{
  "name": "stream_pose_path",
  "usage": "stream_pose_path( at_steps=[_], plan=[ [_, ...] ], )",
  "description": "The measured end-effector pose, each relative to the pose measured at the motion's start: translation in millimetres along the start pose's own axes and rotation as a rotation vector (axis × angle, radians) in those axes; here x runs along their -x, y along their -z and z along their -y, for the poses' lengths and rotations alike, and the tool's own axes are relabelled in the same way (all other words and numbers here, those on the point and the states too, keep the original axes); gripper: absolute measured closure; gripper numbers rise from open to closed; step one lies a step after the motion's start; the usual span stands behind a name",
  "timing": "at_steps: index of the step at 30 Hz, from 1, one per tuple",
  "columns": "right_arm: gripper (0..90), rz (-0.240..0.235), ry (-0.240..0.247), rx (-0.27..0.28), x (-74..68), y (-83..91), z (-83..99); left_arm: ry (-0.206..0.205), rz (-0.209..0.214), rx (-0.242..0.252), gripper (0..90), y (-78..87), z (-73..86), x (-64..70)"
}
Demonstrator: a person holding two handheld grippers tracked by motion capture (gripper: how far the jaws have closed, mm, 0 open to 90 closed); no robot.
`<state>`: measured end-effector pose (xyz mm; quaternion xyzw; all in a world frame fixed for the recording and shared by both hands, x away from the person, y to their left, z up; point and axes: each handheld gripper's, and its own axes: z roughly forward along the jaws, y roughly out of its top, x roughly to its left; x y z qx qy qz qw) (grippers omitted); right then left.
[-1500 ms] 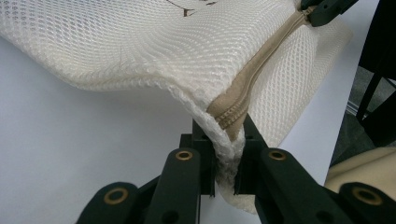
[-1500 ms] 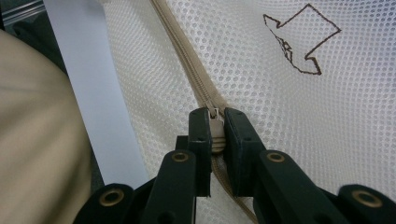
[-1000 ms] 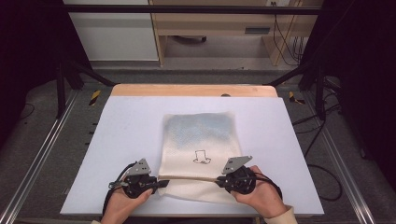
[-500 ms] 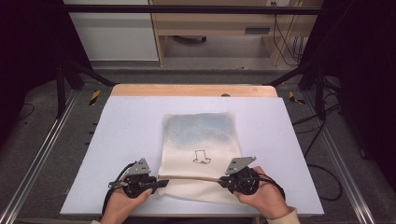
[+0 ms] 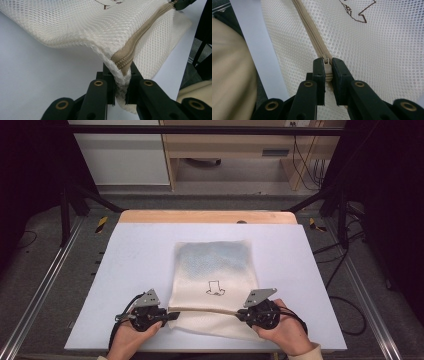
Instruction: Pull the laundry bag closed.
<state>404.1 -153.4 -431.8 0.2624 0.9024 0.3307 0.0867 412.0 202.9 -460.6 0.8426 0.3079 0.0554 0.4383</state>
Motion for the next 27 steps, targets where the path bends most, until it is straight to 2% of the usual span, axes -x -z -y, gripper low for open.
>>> stream_pose_path(
  at_steps=[27],
  plan=[
    [81.9,0.021,-0.022,0.001,4.4,6.8,7.3,0.001,-0.003,0.003,81.8,1.1,0.0,-1.4]
  ],
)
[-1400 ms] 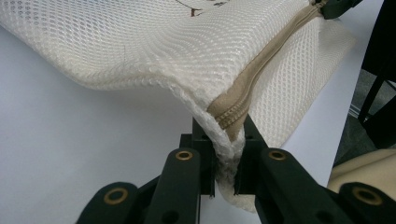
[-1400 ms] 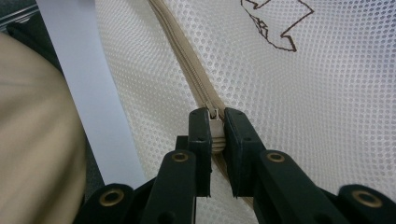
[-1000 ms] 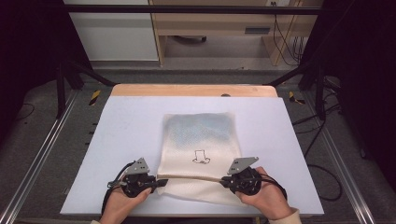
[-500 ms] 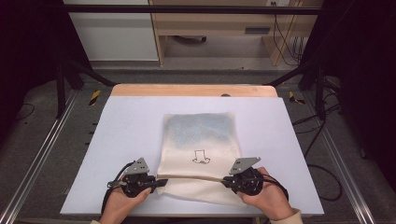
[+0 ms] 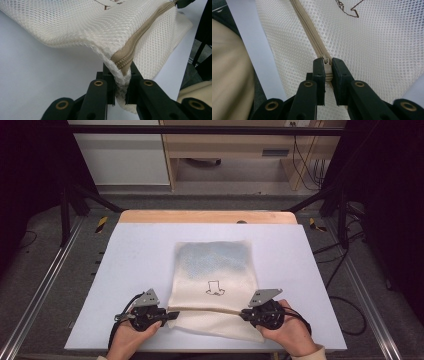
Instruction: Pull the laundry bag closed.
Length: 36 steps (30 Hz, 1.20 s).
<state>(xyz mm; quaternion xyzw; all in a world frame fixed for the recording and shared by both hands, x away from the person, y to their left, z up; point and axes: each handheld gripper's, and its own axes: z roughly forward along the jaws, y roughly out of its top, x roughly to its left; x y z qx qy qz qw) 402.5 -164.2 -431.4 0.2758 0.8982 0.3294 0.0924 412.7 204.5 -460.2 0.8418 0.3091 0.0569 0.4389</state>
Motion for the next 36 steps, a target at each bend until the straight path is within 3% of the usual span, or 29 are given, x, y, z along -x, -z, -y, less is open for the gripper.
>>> stream_pose_path(
  at_steps=[36],
  plan=[
    [81.9,0.020,-0.017,0.005,5.7,7.2,8.2,0.002,-0.002,-0.001,81.8,0.8,0.0,-0.5]
  ],
)
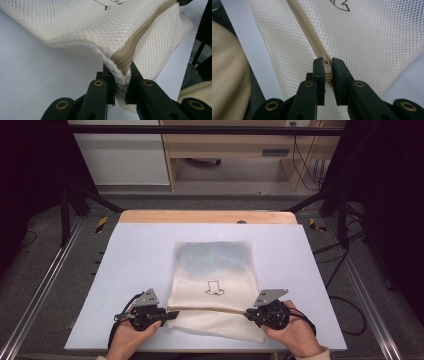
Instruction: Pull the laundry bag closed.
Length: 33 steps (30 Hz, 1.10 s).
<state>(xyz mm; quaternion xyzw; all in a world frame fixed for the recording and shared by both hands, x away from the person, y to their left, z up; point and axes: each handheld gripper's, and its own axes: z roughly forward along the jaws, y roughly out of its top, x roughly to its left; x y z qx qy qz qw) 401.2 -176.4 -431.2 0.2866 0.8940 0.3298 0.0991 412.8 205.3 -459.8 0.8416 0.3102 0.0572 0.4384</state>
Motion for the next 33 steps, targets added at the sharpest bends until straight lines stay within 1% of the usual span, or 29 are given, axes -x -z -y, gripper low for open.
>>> stream_pose_path(
  at_steps=[14,20,27,33],
  plan=[
    [81.9,0.012,-0.006,-0.001,3.0,2.4,3.7,0.001,0.000,0.000,81.8,0.1,0.0,-0.3],
    [81.8,0.023,-0.020,-0.003,4.7,3.2,5.8,0.001,0.000,-0.001,81.9,0.2,0.0,-0.4],
    [81.9,0.027,-0.022,-0.007,5.1,4.0,6.9,0.002,0.001,-0.001,81.9,0.1,0.1,-0.4],
    [81.9,0.029,-0.026,-0.009,6.3,4.3,8.0,0.001,-0.006,0.003,81.8,0.8,-0.2,-0.6]
  ],
)
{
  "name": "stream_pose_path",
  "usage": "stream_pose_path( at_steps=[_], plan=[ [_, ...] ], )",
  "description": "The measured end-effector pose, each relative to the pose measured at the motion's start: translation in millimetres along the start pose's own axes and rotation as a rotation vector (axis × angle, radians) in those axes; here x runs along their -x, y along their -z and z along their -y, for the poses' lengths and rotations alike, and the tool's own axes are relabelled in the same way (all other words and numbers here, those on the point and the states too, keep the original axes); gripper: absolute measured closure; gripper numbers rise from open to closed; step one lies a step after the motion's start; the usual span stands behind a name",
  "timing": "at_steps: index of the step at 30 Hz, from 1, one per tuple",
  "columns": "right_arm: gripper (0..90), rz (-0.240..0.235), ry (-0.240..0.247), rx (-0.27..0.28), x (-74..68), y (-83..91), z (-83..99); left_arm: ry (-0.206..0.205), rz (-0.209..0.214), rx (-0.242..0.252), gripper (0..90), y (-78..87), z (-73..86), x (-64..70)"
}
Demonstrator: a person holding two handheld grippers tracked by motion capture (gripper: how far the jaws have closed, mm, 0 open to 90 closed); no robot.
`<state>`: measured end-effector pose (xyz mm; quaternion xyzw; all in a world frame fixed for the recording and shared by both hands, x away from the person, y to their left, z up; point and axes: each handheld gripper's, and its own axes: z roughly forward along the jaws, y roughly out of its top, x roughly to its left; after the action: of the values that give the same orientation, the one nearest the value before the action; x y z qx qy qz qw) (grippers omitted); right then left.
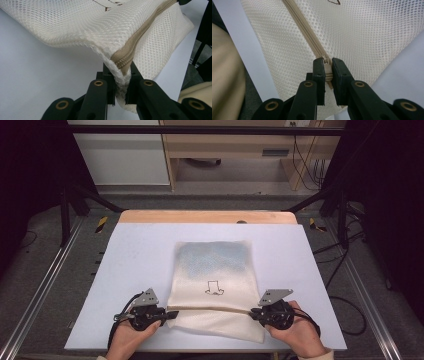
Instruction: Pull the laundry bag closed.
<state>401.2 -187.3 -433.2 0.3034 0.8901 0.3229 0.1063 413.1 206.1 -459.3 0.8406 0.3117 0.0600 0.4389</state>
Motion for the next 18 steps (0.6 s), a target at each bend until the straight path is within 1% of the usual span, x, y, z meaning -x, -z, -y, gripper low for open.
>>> stream_pose_path(
  at_steps=[12,15,18],
  plan=[
    [81.8,0.000,-0.009,-0.006,1.9,0.1,2.4,0.006,0.006,-0.002,81.8,-0.5,0.5,-0.7],
    [81.9,0.004,-0.012,0.001,2.9,0.0,3.0,0.008,0.008,-0.002,81.9,-0.7,0.7,-0.5],
    [81.8,0.010,-0.015,-0.009,3.0,0.0,3.3,0.009,0.008,-0.003,81.9,-1.3,0.9,-0.2]
  ],
)
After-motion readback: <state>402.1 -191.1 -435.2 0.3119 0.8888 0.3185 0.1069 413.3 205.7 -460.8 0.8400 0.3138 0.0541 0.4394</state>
